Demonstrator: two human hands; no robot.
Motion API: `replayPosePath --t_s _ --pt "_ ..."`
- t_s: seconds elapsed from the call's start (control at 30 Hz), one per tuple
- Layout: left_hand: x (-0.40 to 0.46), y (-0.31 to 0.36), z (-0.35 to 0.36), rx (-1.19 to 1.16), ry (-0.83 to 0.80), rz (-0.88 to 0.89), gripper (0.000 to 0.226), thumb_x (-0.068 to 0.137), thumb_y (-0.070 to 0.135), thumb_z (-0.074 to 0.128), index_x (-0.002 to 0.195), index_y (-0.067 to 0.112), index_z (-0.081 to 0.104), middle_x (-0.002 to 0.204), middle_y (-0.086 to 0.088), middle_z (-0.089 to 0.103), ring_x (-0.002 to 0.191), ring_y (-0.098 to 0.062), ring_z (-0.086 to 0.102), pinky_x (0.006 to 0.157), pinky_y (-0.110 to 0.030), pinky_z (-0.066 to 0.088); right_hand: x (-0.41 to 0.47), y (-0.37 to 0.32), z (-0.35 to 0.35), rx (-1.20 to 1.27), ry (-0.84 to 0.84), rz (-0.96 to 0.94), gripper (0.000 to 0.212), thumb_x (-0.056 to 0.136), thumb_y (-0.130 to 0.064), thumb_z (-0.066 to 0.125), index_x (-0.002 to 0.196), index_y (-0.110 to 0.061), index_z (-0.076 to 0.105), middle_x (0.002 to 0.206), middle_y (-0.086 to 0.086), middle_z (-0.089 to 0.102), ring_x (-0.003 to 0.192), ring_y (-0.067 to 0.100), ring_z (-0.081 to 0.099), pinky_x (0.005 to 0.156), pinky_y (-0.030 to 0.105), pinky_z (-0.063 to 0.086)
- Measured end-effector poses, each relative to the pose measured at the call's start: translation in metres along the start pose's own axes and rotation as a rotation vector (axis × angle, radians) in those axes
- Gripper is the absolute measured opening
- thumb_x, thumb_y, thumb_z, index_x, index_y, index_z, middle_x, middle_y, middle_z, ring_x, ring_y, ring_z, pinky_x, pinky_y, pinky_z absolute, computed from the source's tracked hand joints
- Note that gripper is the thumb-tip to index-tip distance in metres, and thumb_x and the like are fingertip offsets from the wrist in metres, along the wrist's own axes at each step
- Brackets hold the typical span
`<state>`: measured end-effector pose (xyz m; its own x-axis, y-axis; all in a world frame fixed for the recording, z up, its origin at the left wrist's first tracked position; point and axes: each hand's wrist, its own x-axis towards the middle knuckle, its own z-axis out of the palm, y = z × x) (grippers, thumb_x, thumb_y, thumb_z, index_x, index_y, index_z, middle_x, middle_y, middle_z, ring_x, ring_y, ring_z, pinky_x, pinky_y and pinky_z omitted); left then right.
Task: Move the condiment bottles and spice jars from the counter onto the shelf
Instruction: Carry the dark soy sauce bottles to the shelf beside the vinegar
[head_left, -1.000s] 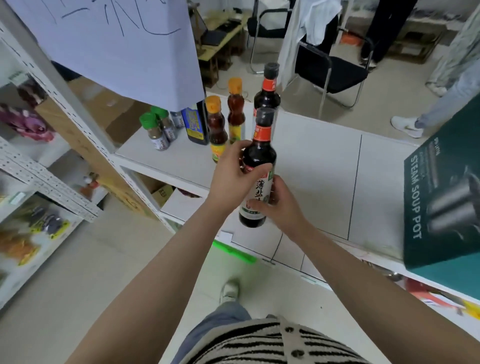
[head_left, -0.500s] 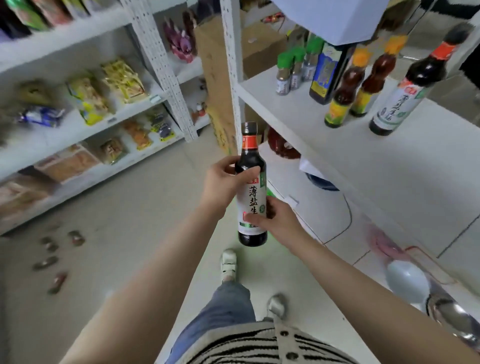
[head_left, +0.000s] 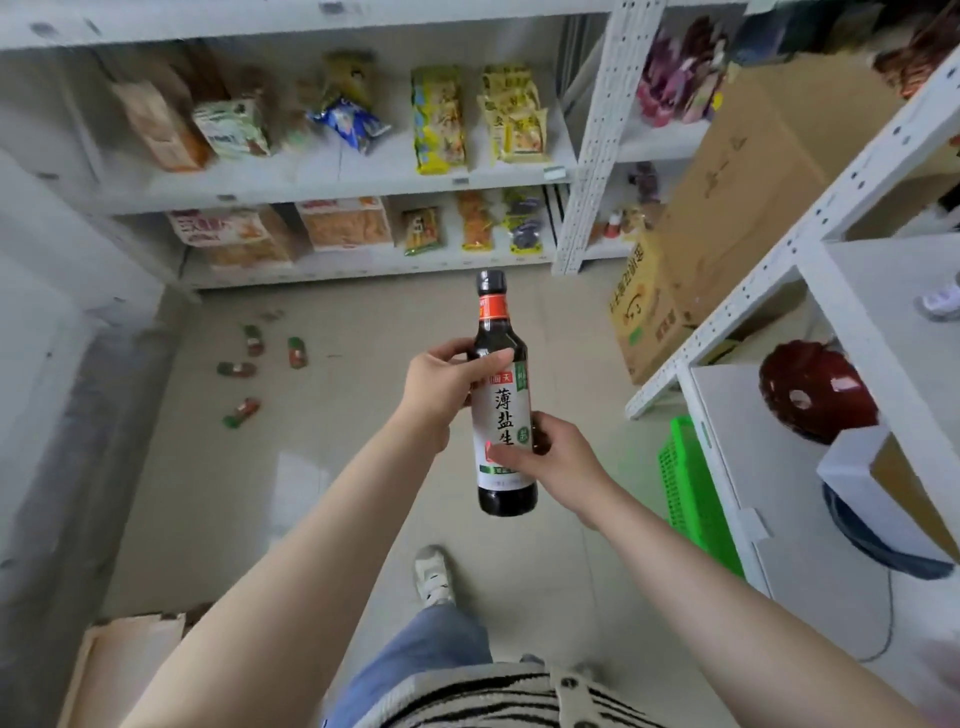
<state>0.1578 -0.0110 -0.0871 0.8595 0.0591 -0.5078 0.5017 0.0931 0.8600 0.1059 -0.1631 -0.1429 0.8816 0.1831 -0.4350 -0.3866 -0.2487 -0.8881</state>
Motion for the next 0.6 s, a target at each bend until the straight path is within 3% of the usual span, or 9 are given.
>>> replayPosePath --t_s 0.2,0.3,0.5,0.6 --pt "0.051 0.044 -0.106 -0.034 0.104 0.017 0.05 0.071 0.019 0.082 0.116 0.011 0.063 0.099 -0.008 0.074 0.083 -0.019 0.072 0.064 -0.023 0.055 0.085 -0.059 0.081 -0.046 -0.128 -0.024 0.043 0.065 -0.039 0.08 0.103 -0.025 0.067 0.098 -0.005 0.074 0.095 0.016 0.069 0.089 0.041 0.055" --pt "0.074 0.068 -0.149 -0.065 0.158 0.044 0.047 0.071 0.02 0.082 0.113 0.011 0.064 0.097 -0.006 0.074 0.082 -0.019 0.072 0.062 -0.022 0.054 0.124 -0.092 0.112 -0.063 -0.188 -0.037 0.039 0.071 -0.03 0.081 0.106 -0.022 0.066 0.1 -0.004 0.074 0.096 0.015 0.069 0.09 0.037 0.055" --pt "0.133 0.1 -0.203 -0.126 0.255 0.055 0.052 0.069 0.025 0.083 0.116 0.013 0.064 0.1 -0.005 0.074 0.091 -0.023 0.071 0.082 -0.037 0.057 0.205 -0.141 0.147 -0.12 -0.275 -0.056 0.038 0.072 -0.029 0.081 0.106 -0.021 0.067 0.101 -0.003 0.074 0.096 0.015 0.069 0.091 0.038 0.054" --pt "0.169 0.116 -0.22 -0.16 0.3 0.056 0.05 0.07 0.025 0.082 0.115 0.013 0.064 0.1 -0.005 0.074 0.091 -0.023 0.071 0.082 -0.037 0.057 0.252 -0.159 0.155 -0.143 -0.32 -0.064 0.039 0.071 -0.027 0.082 0.106 -0.018 0.067 0.103 0.0 0.074 0.098 0.018 0.069 0.093 0.042 0.053"
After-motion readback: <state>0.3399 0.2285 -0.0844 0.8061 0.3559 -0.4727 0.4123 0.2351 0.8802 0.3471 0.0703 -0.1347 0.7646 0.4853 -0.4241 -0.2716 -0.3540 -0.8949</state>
